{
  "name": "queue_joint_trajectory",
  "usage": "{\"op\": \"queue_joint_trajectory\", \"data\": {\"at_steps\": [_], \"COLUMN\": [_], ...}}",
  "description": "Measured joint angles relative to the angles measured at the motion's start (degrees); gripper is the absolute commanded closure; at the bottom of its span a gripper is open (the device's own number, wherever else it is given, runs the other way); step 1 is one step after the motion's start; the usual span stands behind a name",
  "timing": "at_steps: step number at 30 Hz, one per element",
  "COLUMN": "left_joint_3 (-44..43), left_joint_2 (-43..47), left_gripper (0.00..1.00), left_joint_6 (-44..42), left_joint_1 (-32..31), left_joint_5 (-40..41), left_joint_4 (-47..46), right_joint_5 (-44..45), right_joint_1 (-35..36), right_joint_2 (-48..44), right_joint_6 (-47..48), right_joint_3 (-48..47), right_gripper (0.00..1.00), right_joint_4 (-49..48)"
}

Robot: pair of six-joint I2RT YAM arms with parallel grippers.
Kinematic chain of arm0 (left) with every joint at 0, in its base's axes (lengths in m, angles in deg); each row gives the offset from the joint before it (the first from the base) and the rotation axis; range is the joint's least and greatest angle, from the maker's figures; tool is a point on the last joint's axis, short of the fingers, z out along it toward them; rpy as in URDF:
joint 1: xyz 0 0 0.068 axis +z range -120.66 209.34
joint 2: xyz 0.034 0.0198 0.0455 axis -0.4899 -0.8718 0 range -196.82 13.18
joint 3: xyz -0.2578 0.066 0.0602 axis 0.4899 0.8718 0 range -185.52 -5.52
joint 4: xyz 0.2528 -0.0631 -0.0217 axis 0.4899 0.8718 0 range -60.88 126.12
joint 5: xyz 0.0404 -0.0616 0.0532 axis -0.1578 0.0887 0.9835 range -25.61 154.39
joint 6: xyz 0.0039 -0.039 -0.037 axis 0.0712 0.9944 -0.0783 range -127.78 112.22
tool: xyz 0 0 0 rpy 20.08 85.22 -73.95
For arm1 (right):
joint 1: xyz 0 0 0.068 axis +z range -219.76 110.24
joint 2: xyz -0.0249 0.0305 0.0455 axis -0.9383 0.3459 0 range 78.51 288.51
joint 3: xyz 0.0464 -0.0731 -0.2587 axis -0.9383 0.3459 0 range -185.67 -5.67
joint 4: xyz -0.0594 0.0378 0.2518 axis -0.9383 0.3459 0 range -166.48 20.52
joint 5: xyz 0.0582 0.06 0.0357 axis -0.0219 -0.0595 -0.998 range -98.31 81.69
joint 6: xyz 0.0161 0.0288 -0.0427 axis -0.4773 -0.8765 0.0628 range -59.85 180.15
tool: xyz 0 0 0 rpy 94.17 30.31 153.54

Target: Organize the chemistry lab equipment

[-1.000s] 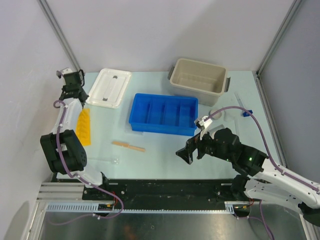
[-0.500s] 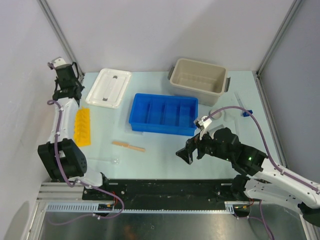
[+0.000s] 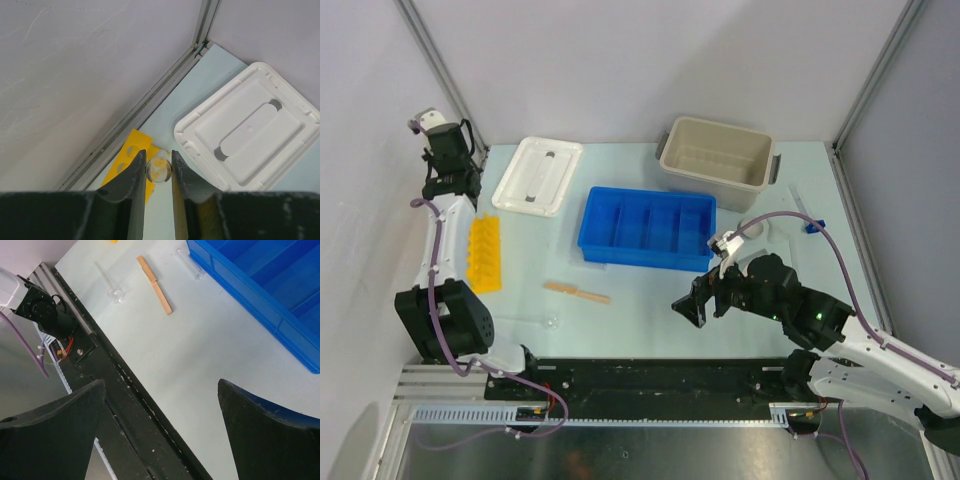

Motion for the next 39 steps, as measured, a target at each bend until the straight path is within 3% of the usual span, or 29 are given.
{"op": "queue_joint_trajectory", "data": {"at_steps": [39], "left_joint_3": [2.78], "left_joint_2": [-3.23], "left_gripper": [0.87], "left_joint_6": [-1.64], "left_joint_1": [0.00], "left_joint_5": [0.50], "left_joint_4": [0.09], "right_joint_5": [-1.79], "right_joint_1": [-2.12], "right_joint_2": [0.50], "right_joint_6": [0.00], "right_joint_3": [0.02], "right_gripper": [0.01], "right_joint_4": [-0.07]}}
